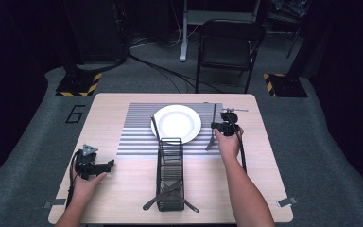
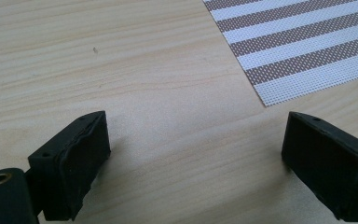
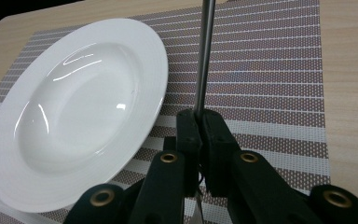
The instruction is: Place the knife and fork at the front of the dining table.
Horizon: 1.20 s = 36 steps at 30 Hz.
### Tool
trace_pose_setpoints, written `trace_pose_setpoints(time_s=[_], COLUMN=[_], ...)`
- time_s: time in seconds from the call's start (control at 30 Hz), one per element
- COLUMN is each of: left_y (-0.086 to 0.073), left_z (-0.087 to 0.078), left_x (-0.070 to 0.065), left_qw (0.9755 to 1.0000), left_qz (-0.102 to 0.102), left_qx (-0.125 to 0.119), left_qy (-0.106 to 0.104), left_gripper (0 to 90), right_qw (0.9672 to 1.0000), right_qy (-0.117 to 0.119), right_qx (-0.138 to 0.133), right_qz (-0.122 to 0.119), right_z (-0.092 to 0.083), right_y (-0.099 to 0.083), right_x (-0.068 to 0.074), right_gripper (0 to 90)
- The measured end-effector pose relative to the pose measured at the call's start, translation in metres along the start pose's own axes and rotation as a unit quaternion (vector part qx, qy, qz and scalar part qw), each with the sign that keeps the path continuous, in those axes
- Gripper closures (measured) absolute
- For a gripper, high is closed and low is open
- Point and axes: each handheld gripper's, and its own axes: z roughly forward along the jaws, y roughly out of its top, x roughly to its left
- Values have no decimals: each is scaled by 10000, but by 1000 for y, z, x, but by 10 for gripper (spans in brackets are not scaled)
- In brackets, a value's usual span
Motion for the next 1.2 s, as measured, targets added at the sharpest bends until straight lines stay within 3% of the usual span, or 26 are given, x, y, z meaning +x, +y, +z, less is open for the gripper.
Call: trace_pose_setpoints(time_s=[0.07, 0.33, 0.5, 0.77, 1.2], left_y=[0, 0, 1, 0, 0], left_z=[0, 0, 0, 1, 1], left_x=[0, 0, 0, 0, 0], left_qw=[10000, 10000, 10000, 10000, 10000], left_qz=[-5, 14, 15, 15, 14], left_qx=[3, 22, 23, -10, -12], left_qy=[1, -5, -5, 5, 5], left_gripper=[73, 73, 73, 73, 74], right_qw=[9999, 9994, 9982, 9962, 9945], right_qy=[-20, -138, -358, -288, -301], right_qx=[-21, -36, -32, 73, 262], right_qz=[135, 311, 474, 817, 965], right_z=[3, 10, 15, 21, 32], right_y=[-1, -2, -1, 0, 1], right_x=[-1, 2, 6, 3, 0], right_gripper=[869, 872, 874, 875, 874])
